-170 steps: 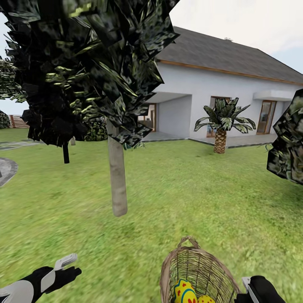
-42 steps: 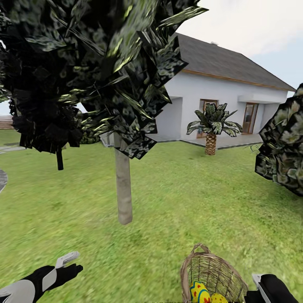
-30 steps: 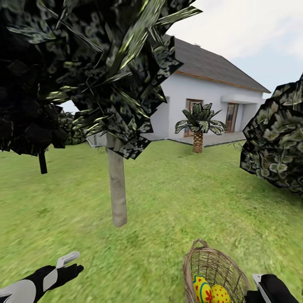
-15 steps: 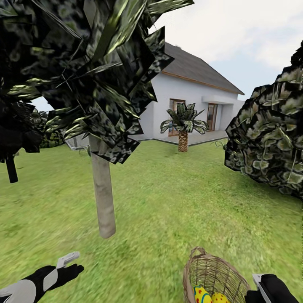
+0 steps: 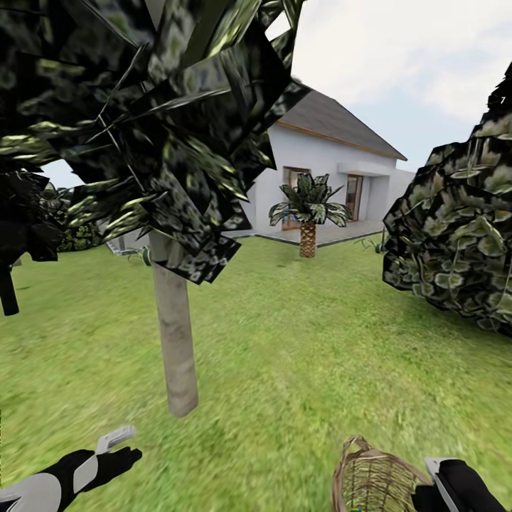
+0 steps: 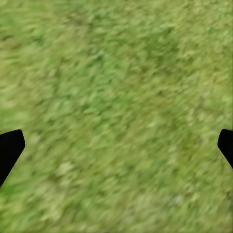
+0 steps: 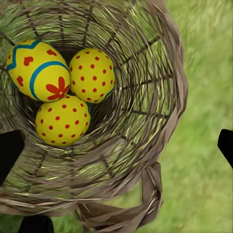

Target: Take the three Easter eggs out of the wicker basket on the lawn in the garden, then place them on the lawn next to a single tree (choose any tree) so that all three eggs are next to the same tree and none are left in the basket.

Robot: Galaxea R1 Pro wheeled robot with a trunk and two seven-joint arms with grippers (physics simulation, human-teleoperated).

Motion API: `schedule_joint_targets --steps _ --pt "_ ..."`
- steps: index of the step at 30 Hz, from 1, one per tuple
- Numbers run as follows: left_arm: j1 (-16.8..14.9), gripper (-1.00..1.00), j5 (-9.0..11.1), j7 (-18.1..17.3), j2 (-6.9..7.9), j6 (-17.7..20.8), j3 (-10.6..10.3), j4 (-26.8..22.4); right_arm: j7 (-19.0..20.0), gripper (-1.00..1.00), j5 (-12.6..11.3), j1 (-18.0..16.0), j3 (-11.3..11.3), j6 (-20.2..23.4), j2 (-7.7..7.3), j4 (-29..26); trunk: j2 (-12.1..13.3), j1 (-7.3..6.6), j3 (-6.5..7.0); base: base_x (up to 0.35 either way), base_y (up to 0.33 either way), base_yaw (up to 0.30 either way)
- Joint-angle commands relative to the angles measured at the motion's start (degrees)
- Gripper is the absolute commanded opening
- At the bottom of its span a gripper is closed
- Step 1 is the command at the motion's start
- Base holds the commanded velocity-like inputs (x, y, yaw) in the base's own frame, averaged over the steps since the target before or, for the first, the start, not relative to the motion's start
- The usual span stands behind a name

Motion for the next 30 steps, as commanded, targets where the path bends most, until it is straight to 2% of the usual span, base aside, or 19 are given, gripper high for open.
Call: schedule_joint_targets --steps 1,15,30 --pt "-0.04 1.0 0.22 -0.15 0.02 0.27 0.41 0.04 0.41 1.0 0.4 -0.03 -0.13 0.3 0.01 -0.09 -0.03 0.0 -0.07 0.016 0.141 0.0" --pt "-0.06 1.0 0.26 -0.07 -0.33 0.27 0.41 0.13 0.41 1.0 0.46 -0.03 -0.14 0.37 0.04 -0.11 -0.03 0.0 -0.07 0.002 0.013 0.0" --pt "-0.05 1.0 0.26 -0.07 -0.33 0.33 0.41 0.13 0.3 1.0 0.57 -0.03 0.08 0.21 0.16 -0.11 5.98 -3.3 2.62 0.0 0.0 0.0"
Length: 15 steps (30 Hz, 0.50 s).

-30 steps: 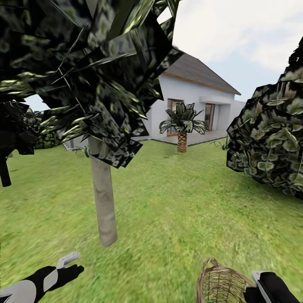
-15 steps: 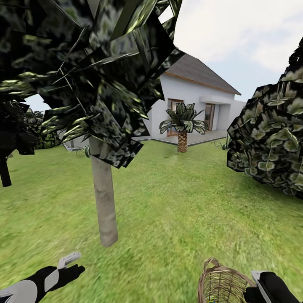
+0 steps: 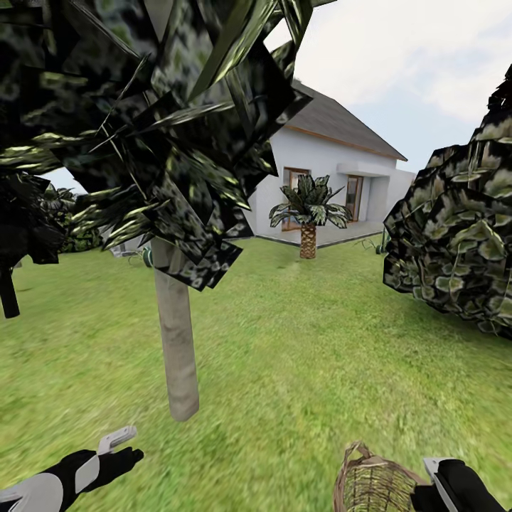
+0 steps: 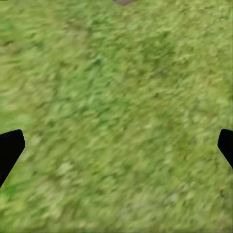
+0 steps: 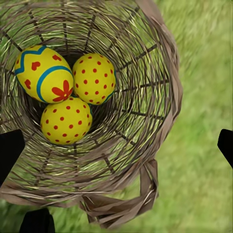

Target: Take the three Easter eggs out of the wicker basket on the lawn in the garden, then place them on the lawn next to a single tree (choose any tree) so that all three eggs are next to the same tree and none are left in the basket.

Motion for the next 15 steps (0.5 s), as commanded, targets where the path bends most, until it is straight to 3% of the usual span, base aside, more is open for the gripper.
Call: schedule_joint_targets --steps 1,9,15 --pt "-0.08 1.0 0.18 -0.14 0.02 0.27 0.42 0.05 0.39 1.0 0.43 -0.03 -0.13 0.25 0.02 -0.07 0.38 -0.23 0.12 0.0 0.0 0.0" --pt "-0.06 1.0 0.18 -0.14 0.02 0.27 0.42 0.05 0.41 1.0 0.39 -0.03 -0.12 0.23 0.03 -0.07 3.59 -1.99 1.55 0.0 0.0 0.0" --pt "-0.07 1.0 0.18 -0.3 -0.29 0.18 0.45 0.1 0.42 1.0 0.39 -0.03 -0.21 0.23 0.03 -0.07 3.19 -1.77 1.37 0.0 0.0 0.0"
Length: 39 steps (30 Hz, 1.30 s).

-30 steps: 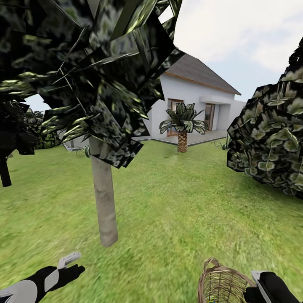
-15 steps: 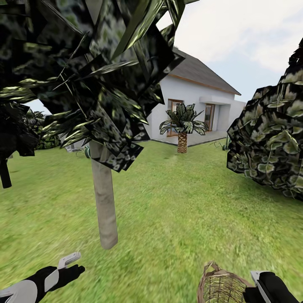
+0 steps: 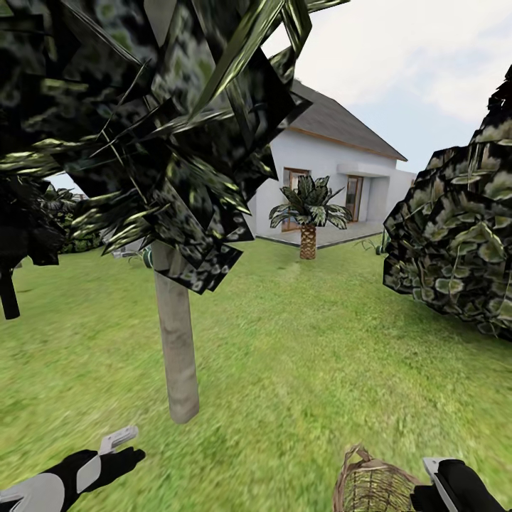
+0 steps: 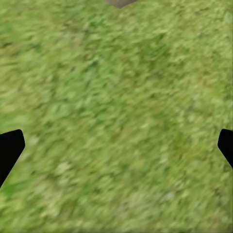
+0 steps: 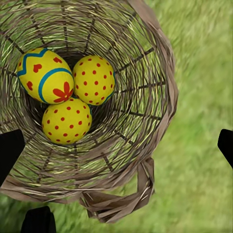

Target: Take the three Easter eggs out of the wicker basket on the lawn in the garden, then place them on the lawn next to a single tree (choose any tree) so that all three eggs are next to the same tree and none are left in the basket.

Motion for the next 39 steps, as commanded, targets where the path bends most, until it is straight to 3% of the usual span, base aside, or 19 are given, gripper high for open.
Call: schedule_joint_targets --steps 1,24,31,39 --pt "-0.06 1.0 0.19 -0.15 -0.02 0.27 0.42 0.05 0.4 1.0 0.42 -0.03 -0.12 0.25 0.02 -0.07 -0.45 0.22 -0.25 0.0 0.0 0.0" --pt "-0.05 1.0 0.19 0.02 -0.01 0.29 0.49 0.0 0.55 1.0 0.82 -0.03 0.07 0.41 -0.05 -0.3 -9.68 5.27 -4.38 0.0 0.0 0.0" --pt "-0.07 1.0 0.19 0.02 -0.01 0.29 0.49 0.0 0.02 1.0 1.54 -0.03 2.12 -2.2 0.98 -2.37 -12.48 6.81 -5.64 0.0 0.0 0.0" --pt "-0.08 1.0 0.19 0.02 -0.02 0.29 0.49 0.0 0.47 1.0 1.45 -0.03 2.23 -2.3 1.11 -2.4 -15.69 8.57 -7.07 0.0 0.0 0.0"
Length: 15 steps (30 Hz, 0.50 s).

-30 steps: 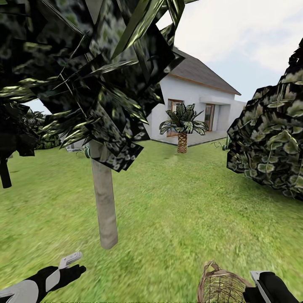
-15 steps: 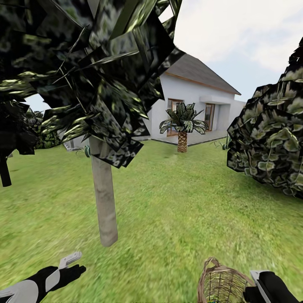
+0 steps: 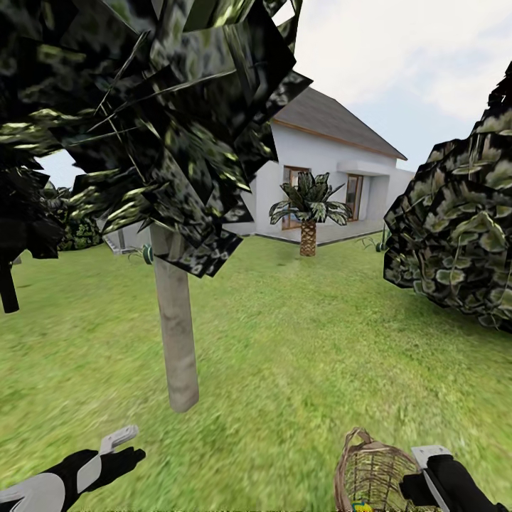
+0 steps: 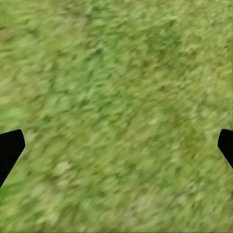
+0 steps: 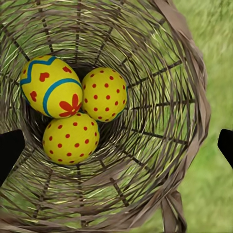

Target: Take the three Easter eggs out of the wicker basket on the lawn in the garden, then place them on the lawn next to a single tree (choose any tree) so that all three eggs are next to the same tree and none are left in the basket.

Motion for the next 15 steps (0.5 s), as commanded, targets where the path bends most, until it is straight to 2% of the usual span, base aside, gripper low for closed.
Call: schedule_joint_targets --steps 1,15 --pt "-0.04 1.0 0.19 -0.14 0.03 0.26 0.43 0.05 0.41 1.0 0.52 -0.03 -0.1 0.24 0.07 -0.06 -0.45 0.22 -0.25 0.0 0.0 0.0" --pt "-0.04 1.0 0.19 -0.08 0.02 0.26 0.43 0.05 0.35 1.0 0.46 -0.03 -0.09 0.22 0.17 -0.04 -6.06 3.29 -2.76 0.0 0.0 0.0"
